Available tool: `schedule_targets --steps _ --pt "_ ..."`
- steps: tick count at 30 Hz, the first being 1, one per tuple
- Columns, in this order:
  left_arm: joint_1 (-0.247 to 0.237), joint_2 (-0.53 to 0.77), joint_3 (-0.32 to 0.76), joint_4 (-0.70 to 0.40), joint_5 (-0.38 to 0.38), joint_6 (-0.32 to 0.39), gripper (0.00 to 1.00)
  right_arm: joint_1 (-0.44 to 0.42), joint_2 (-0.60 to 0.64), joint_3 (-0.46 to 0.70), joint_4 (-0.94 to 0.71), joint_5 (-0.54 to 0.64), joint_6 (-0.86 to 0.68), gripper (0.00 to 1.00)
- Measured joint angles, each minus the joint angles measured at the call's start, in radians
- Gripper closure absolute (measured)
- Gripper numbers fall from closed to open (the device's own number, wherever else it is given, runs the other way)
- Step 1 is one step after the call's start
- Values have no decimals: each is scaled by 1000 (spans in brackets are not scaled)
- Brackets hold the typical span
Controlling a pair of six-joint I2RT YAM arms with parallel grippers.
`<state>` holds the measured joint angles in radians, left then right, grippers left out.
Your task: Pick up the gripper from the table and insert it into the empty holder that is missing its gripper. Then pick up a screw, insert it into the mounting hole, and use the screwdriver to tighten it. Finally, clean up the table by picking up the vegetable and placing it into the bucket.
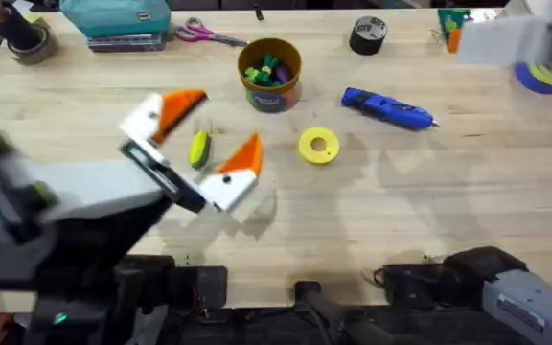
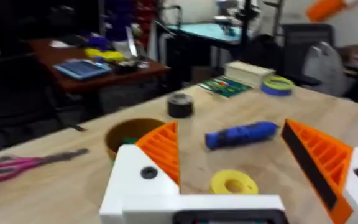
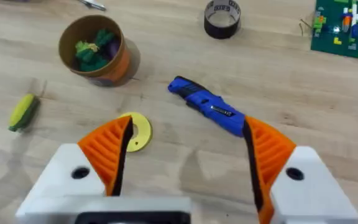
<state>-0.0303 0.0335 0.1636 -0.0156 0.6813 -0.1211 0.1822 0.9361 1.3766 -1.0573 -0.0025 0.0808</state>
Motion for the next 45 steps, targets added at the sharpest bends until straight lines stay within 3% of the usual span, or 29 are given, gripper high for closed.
schedule_targets --steps 5,12,18,22,29,36,45 --pt "0 150 184 -131 -112 43 16 0 -110 -132 -13 -21 24 6" --pt "0 466 510 -516 -227 119 15 0 -184 -297 -25 -29 76 6" --pt "0 684 764 -824 -342 151 15 0 -200 -309 -63 -24 97 6" --pt "0 803 860 -969 -416 169 15 0 -200 -309 -97 19 101 6" --pt "0 955 873 -1044 -539 178 15 0 -200 -309 -98 59 103 6" --pt "0 1101 873 -1096 -602 178 16 0 -200 -309 -98 66 103 6" --pt "0 1393 873 -1052 -628 178 15 0 -200 -309 -98 66 103 6"
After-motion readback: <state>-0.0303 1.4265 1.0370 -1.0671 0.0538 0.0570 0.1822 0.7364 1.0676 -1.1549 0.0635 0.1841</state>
